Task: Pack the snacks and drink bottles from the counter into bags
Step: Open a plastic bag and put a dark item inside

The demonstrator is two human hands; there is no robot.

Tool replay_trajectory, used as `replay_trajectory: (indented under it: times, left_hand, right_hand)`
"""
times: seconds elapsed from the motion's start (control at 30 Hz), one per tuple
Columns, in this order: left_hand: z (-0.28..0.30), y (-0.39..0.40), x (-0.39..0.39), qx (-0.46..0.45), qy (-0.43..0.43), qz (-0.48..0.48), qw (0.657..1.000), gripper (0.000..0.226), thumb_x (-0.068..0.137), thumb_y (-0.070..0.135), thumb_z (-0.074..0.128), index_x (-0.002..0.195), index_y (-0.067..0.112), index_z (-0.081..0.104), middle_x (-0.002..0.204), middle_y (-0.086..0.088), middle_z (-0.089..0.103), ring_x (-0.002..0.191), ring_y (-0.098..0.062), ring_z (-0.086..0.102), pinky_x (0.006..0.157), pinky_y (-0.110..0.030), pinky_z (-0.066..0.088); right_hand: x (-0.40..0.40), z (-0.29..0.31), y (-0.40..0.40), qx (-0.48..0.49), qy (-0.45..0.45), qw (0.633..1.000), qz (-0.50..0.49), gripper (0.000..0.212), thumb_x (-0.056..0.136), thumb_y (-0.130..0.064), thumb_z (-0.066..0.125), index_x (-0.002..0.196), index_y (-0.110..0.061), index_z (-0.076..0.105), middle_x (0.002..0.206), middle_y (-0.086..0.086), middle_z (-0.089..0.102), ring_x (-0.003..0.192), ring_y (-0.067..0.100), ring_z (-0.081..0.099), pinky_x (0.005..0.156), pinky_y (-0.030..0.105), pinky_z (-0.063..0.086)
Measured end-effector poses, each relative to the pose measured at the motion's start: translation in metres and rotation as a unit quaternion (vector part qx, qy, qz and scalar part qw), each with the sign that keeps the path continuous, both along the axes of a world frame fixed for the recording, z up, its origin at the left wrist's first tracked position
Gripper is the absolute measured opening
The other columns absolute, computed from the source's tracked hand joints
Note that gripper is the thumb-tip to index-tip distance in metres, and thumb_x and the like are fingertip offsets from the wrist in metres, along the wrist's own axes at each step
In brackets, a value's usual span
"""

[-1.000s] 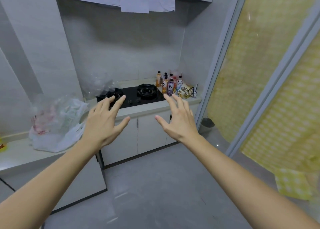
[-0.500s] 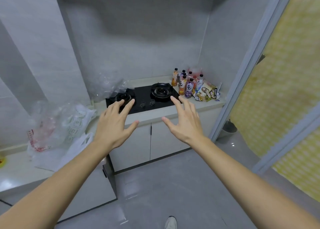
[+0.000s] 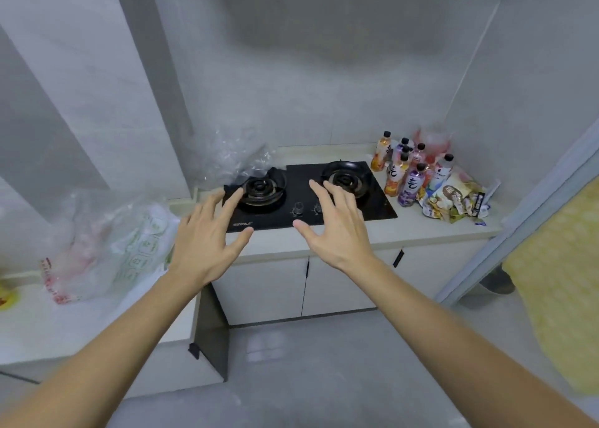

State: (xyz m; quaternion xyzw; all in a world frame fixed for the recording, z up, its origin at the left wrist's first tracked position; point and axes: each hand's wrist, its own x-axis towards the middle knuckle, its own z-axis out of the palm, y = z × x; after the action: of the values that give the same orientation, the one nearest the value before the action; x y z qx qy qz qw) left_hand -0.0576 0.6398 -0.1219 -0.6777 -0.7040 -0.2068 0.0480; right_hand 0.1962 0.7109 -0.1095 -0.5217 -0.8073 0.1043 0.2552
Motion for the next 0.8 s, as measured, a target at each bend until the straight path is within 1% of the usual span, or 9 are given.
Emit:
replay_trajectory:
  times: [0.13,0.23,0.4,0.47,0.57,0.63,0.7,0.8]
  left_hand:
    - [-0.018,0.006,-0.048,-0.018,-0.025,0.065,0.997,0.071,0.094,0.065,0.035,0.157,0.035,0.03,0.15,-0.007,0.045,0.137,-0.03,0.044,0.107,-0.052,0.042]
    - [-0.029,0.008,-0.088,-0.014,-0.043,0.115,0.992,0.069,0.094,0.063,0.037,0.157,0.036,0.03,0.151,-0.005,0.043,0.14,-0.028,0.04,0.107,-0.051,0.039]
    - [-0.05,0.001,-0.161,-0.006,-0.093,0.2,0.975,0.07,0.097,0.064,0.04,0.159,0.034,0.028,0.156,-0.006,0.039,0.145,-0.026,0.036,0.11,-0.052,0.039]
    - [-0.06,-0.006,-0.19,-0.003,-0.106,0.237,0.966,0.071,0.097,0.064,0.042,0.16,0.033,0.028,0.156,-0.007,0.041,0.144,-0.028,0.037,0.109,-0.053,0.039]
    - [-0.075,-0.019,-0.229,-0.015,-0.106,0.283,0.953,0.071,0.097,0.064,0.042,0.159,0.03,0.031,0.153,-0.008,0.042,0.142,-0.029,0.038,0.11,-0.053,0.035]
    - [-0.082,-0.028,-0.252,-0.02,-0.111,0.309,0.945,0.071,0.096,0.065,0.041,0.158,0.031,0.032,0.151,-0.008,0.044,0.139,-0.03,0.041,0.109,-0.054,0.039]
    - [-0.088,-0.035,-0.268,-0.025,-0.119,0.333,0.935,0.072,0.095,0.066,0.04,0.158,0.031,0.032,0.151,-0.008,0.044,0.138,-0.03,0.043,0.104,-0.052,0.044]
    - [-0.097,-0.038,-0.283,-0.036,-0.125,0.37,0.92,0.072,0.094,0.064,0.043,0.158,0.031,0.033,0.151,-0.009,0.044,0.139,-0.03,0.042,0.101,-0.052,0.044]
  right_hand:
    - [-0.06,-0.017,0.035,-0.016,0.004,0.998,0.066,0.08,0.092,-0.061,0.058,0.161,-0.033,0.026,0.164,0.002,0.03,0.151,0.024,0.023,0.117,0.054,0.035]
    - [-0.116,-0.03,0.058,-0.029,-0.001,0.993,0.119,0.079,0.093,-0.062,0.057,0.16,-0.034,0.026,0.164,0.0,0.03,0.151,0.023,0.023,0.116,0.054,0.037]
    - [-0.209,-0.048,0.083,-0.053,-0.007,0.98,0.19,0.08,0.093,-0.061,0.058,0.16,-0.032,0.027,0.162,-0.001,0.032,0.15,0.022,0.024,0.119,0.046,0.033]
    - [-0.244,-0.057,0.091,-0.064,-0.007,0.971,0.229,0.077,0.094,-0.059,0.06,0.159,-0.03,0.029,0.158,-0.002,0.036,0.146,0.022,0.028,0.117,0.044,0.035]
    - [-0.295,-0.07,0.101,-0.082,-0.017,0.955,0.283,0.075,0.095,-0.056,0.06,0.159,-0.029,0.03,0.156,-0.003,0.038,0.142,0.024,0.032,0.114,0.046,0.039]
    - [-0.329,-0.079,0.106,-0.108,-0.027,0.945,0.308,0.076,0.096,-0.055,0.061,0.159,-0.029,0.029,0.158,-0.004,0.036,0.143,0.023,0.03,0.114,0.047,0.039]
    - [-0.358,-0.087,0.109,-0.123,-0.035,0.933,0.337,0.075,0.096,-0.053,0.062,0.159,-0.028,0.029,0.159,-0.004,0.035,0.144,0.022,0.029,0.114,0.049,0.039]
    - [-0.399,-0.097,0.117,-0.13,-0.052,0.914,0.38,0.076,0.097,-0.051,0.063,0.16,-0.026,0.03,0.158,-0.001,0.036,0.145,0.024,0.029,0.114,0.049,0.039]
